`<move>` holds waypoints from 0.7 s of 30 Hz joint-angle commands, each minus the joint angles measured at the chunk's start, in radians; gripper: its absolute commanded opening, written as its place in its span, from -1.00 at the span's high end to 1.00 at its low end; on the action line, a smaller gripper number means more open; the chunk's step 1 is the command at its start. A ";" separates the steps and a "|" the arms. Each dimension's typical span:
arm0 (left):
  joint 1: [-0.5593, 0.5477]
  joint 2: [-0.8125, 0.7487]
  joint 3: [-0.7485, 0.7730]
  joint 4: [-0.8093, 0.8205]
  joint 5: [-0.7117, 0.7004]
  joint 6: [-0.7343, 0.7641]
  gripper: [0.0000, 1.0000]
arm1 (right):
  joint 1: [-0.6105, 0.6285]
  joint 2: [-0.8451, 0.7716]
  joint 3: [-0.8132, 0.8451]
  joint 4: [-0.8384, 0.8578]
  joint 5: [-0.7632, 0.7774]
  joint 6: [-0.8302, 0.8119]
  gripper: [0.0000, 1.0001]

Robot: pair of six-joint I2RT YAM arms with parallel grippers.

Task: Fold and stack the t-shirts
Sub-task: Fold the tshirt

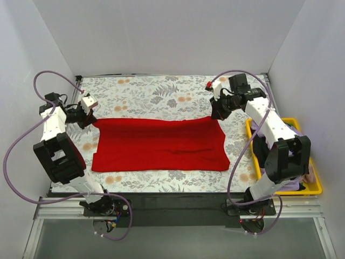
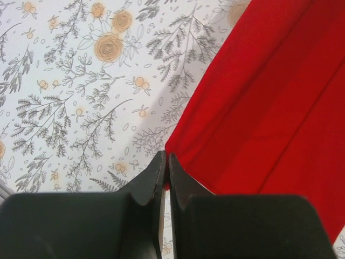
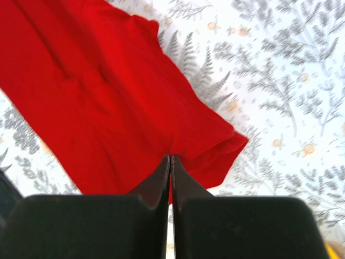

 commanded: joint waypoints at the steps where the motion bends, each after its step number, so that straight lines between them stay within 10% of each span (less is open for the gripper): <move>1: 0.018 -0.085 -0.058 -0.036 0.031 0.103 1.00 | -0.006 -0.086 -0.065 -0.041 -0.027 -0.025 0.97; 21: 0.031 -0.176 -0.287 -0.032 -0.067 0.256 1.00 | 0.013 -0.169 -0.355 -0.047 -0.047 -0.052 0.97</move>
